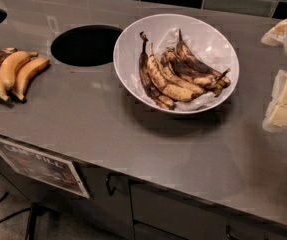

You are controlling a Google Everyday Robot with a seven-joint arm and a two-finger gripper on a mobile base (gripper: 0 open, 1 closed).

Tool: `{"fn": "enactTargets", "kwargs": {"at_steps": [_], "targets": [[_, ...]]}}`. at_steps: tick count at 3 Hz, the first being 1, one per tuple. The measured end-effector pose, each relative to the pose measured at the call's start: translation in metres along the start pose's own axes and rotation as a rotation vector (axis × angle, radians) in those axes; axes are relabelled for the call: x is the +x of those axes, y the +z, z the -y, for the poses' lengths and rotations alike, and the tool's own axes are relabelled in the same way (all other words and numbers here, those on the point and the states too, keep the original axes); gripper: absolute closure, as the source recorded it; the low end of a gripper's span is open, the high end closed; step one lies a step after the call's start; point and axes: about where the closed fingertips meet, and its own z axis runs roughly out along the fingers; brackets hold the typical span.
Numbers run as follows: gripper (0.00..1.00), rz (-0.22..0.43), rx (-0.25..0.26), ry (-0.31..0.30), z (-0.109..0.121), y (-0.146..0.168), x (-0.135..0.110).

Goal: Pick banana from white bowl

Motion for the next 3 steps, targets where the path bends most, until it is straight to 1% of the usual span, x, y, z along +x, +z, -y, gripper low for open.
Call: {"fn": "enactTargets", "kwargs": {"at_steps": [1, 2, 3], "targets": [[0.0, 0.0, 0.0, 0.0, 0.0, 0.0, 0.0], [0.0, 0.004, 0.007, -0.022, 0.001, 0.001, -0.015], [0.0, 0.044, 0.008, -0.063, 0.007, 0.007, -0.051]]}}
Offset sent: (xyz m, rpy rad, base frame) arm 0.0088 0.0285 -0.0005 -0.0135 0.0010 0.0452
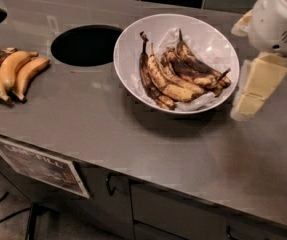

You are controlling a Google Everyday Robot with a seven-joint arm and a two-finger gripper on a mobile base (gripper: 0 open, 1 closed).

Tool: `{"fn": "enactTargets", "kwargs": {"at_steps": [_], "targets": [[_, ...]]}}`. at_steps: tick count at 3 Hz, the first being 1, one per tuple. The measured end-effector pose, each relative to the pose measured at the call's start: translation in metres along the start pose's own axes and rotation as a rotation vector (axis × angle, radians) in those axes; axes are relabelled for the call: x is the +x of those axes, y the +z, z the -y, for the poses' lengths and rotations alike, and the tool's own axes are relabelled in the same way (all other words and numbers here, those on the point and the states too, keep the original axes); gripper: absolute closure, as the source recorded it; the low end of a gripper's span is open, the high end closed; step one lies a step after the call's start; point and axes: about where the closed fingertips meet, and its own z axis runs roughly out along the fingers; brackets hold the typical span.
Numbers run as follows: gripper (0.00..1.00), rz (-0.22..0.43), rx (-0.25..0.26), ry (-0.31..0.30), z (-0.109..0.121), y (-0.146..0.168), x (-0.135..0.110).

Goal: Pick banana from white bowl

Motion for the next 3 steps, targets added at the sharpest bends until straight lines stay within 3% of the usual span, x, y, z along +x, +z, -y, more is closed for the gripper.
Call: {"fn": "enactTargets", "kwargs": {"at_steps": [1, 3], "targets": [[0.0, 0.072, -0.012, -0.026, 0.001, 0.015, -0.036], [0.0, 0.083, -0.018, -0.039, 0.003, 0.021, -0.049]]}}
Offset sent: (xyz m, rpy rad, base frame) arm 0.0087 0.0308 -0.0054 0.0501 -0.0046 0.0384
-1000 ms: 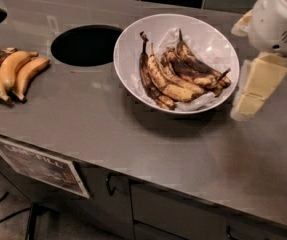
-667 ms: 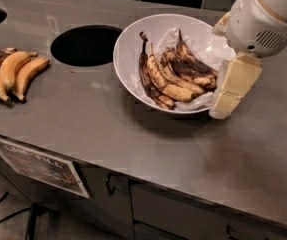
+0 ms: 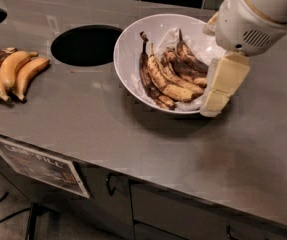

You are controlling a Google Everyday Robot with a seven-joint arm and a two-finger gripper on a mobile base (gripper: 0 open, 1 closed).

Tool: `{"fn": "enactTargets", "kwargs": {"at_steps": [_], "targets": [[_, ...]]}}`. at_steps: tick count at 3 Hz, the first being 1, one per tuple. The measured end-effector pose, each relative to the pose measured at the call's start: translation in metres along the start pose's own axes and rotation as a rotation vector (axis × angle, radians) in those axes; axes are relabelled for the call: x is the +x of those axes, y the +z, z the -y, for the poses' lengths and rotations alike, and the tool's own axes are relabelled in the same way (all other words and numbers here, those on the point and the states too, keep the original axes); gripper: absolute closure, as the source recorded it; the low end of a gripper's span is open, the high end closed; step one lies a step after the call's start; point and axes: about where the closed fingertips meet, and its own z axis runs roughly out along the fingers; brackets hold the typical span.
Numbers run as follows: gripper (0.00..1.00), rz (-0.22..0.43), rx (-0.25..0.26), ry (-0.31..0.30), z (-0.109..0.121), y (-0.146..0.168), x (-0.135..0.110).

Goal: Pick banana from white bowl

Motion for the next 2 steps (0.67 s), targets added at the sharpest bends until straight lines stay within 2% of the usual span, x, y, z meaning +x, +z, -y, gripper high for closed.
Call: {"fn": "enactTargets", "kwargs": {"at_steps": [1, 2], "targets": [[0.0, 0.032, -0.008, 0.008, 0.007, 0.011, -0.029], [0.0, 0.107, 0.022, 0.063, 0.01, 0.025, -0.06]]}}
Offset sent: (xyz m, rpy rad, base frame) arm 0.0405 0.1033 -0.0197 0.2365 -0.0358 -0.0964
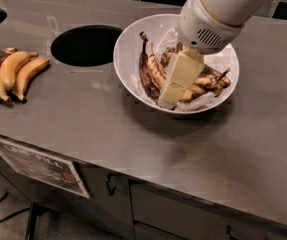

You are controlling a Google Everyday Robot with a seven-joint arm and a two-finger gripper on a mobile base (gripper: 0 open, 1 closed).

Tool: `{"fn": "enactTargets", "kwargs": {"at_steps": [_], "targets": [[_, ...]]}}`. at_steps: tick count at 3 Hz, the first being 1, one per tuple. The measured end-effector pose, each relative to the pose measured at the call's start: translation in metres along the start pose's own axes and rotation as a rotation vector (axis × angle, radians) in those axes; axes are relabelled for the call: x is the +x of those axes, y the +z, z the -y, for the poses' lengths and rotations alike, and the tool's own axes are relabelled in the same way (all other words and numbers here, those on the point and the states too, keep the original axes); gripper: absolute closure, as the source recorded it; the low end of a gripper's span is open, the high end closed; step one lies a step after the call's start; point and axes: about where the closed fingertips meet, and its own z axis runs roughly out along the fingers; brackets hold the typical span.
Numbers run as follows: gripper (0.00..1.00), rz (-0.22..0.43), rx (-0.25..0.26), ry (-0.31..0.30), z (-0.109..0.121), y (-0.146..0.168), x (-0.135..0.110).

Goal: Pick banana from white bowl

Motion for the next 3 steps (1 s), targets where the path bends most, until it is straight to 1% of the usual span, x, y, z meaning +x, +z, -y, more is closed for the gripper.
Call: {"fn": "enactTargets", "kwargs": {"at_steps": [1, 2, 3], "targets": [[0.0, 0.0, 0.0, 0.0, 0.0, 0.0, 0.0], [0.0, -0.027, 0.008, 0.071, 0.006, 0.009, 0.001], [0.0, -0.032, 0.021, 0.249, 0.013, 0.032, 0.009]]}}
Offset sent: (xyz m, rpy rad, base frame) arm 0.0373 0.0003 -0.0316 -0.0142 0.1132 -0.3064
